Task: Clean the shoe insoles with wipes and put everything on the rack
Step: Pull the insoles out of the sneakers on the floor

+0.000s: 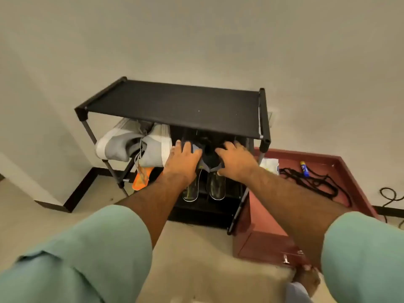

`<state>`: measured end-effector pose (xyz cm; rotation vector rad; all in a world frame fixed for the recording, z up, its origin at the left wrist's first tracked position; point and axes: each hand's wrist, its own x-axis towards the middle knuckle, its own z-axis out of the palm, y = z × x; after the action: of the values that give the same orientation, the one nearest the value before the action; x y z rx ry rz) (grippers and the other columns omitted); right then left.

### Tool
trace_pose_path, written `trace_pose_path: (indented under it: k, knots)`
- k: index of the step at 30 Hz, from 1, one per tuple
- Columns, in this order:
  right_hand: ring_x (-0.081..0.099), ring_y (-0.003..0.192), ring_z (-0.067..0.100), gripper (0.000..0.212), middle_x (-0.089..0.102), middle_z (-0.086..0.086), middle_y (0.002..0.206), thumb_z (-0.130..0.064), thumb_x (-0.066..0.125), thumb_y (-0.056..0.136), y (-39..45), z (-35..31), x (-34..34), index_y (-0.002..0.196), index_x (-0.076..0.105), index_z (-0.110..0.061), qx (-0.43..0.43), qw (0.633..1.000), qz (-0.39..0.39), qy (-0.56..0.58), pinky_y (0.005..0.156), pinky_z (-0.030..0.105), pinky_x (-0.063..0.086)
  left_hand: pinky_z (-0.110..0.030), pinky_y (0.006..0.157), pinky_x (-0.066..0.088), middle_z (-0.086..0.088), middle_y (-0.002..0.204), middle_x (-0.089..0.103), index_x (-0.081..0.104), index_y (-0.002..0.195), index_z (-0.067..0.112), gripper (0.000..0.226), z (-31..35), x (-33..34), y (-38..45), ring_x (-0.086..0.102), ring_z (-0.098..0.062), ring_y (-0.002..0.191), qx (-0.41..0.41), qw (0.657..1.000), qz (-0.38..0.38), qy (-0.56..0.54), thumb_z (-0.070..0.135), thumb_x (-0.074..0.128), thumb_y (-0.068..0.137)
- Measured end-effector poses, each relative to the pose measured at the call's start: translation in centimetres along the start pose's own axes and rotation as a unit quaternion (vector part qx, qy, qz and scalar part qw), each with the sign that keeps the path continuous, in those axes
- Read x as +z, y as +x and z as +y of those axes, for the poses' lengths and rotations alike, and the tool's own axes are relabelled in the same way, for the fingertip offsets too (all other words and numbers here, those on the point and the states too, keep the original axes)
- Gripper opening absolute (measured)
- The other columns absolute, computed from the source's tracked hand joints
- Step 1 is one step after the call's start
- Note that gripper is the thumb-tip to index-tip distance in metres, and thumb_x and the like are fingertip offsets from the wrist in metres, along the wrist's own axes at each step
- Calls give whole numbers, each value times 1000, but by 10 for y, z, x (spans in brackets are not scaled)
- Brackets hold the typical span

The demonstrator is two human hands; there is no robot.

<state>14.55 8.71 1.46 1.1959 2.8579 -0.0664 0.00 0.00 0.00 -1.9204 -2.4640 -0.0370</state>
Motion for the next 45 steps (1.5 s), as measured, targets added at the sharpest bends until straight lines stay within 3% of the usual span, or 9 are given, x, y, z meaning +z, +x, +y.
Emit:
trace_pose_path:
  k: [6, 13, 19, 27, 32, 36, 39, 42, 45]
  knots:
    - [-6, 139, 53, 92, -10, 7, 159, -53, 73, 72, 56, 4, 17, 147, 20, -42, 54, 979, -158, -116, 102, 76, 4, -63, 116, -6, -17, 163, -16, 8, 154, 44, 88, -3, 29, 62, -13, -51, 146, 23, 992, -50, 113, 36, 68, 91]
    - [15, 131, 64, 61, 13, 18, 156, -25, 61, 88, 58, 0, 27, 142, 33, -21, 41, 975, -84, -199, 100, 76, 20, -64, 119, 2, -23, 163, -4, 26, 149, 31, 69, 1, 38, 67, -6, -55, 145, -4, 994, -37, 107, 10, 61, 93]
    - [47, 115, 48, 46, 27, 9, 145, -24, 64, 87, 22, 9, 13, 121, 35, -17, 25, 998, 47, -46, 79, 52, 49, -54, 116, 30, -21, 162, 11, 35, 140, 21, 65, 1, 12, 40, 28, -44, 143, -19, 995, -13, -92, 9, 70, 86]
    - [21, 139, 47, 47, 0, 3, 159, -25, 62, 90, -38, 0, -4, 127, 36, -16, 41, 991, 36, 124, 102, 54, 40, -46, 98, 49, -10, 151, 31, 47, 120, 19, 48, 9, -21, -26, 50, -33, 124, -30, 975, 32, -218, 8, 75, 82]
    - [29, 138, 40, 38, 5, 1, 159, -25, 67, 87, -98, -13, 2, 114, 42, -16, 16, 982, 48, 183, 102, 49, 41, -44, 92, 50, -1, 124, 46, 50, 113, 17, 50, 9, -28, -86, 57, -29, 109, -17, 969, 22, -245, 11, 82, 74]
    - [43, 131, 25, 36, 8, 1, 159, -24, 74, 80, -157, -23, 6, 102, 45, -23, 10, 960, 54, 275, 98, 35, 43, -45, 108, 41, -5, 162, 19, 52, 106, 15, 48, 16, -22, -148, 36, -29, 141, -12, 957, 25, -290, 8, 85, 71]
    - [39, 133, 19, 38, 17, 7, 157, -23, 80, 74, -197, -29, 20, 93, 46, -25, 21, 938, 48, 344, 92, 24, 40, -39, 104, 44, -3, 165, 16, 46, 91, 18, 41, 25, -4, -199, 36, -22, 142, -3, 939, 29, -344, 7, 81, 72]
    - [54, 116, 20, 41, 52, 3, 132, -20, 84, 67, -228, -35, 49, 81, 46, -26, 40, 916, 28, 399, 78, 20, 39, -39, 99, 48, -2, 164, 19, 45, 84, 20, 39, 34, 21, -239, 45, -22, 134, -26, 932, -3, -361, 9, 80, 71]
    - [54, 90, 10, 44, 56, -9, 97, -19, 87, 60, -246, -41, 87, 75, 47, -23, 65, 897, -26, 436, 71, 22, 43, -37, 100, 46, -7, 163, 19, 40, 77, 21, 44, 38, 54, -261, 41, -27, 138, -44, 926, -60, -370, 10, 82, 68]
